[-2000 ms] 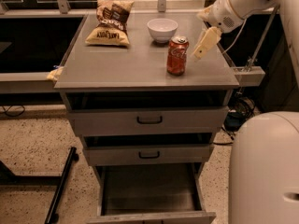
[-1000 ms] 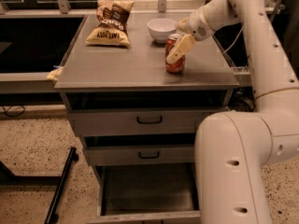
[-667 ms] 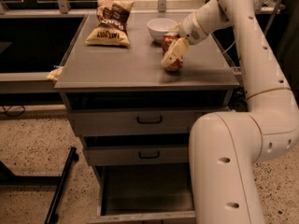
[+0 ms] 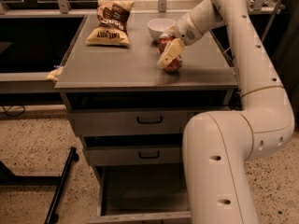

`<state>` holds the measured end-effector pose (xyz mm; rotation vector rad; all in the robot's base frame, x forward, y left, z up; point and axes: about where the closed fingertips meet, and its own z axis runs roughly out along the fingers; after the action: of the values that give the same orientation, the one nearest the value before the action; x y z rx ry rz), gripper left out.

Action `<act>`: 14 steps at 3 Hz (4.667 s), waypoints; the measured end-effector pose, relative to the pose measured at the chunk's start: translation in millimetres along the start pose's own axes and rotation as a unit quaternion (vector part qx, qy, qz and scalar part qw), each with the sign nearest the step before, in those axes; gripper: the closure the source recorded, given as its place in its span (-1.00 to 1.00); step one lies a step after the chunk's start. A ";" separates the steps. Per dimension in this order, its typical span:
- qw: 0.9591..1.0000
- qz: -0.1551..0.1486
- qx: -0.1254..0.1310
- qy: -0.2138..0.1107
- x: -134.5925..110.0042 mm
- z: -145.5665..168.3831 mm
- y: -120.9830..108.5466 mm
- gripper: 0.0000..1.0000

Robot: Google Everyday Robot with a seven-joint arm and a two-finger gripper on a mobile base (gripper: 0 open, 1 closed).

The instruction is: Place coke can into bottom drawer

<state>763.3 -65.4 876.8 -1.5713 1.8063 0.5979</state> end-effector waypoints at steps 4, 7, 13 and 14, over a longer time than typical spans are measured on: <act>0.999 -0.005 0.016 0.037 25.7 -98.3 45.9 0.74; 1.000 -0.017 0.000 0.021 24.2 -101.6 69.9 1.00; 0.991 -0.058 -0.030 -0.116 60.2 -127.1 239.7 1.00; 0.985 -0.098 -0.020 -0.142 86.0 -99.9 251.9 1.00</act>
Offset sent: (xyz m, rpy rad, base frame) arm -0.0871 -0.0423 0.0022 -0.1730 0.1141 0.0437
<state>492.8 -151.4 861.0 -1.5779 1.4188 0.7278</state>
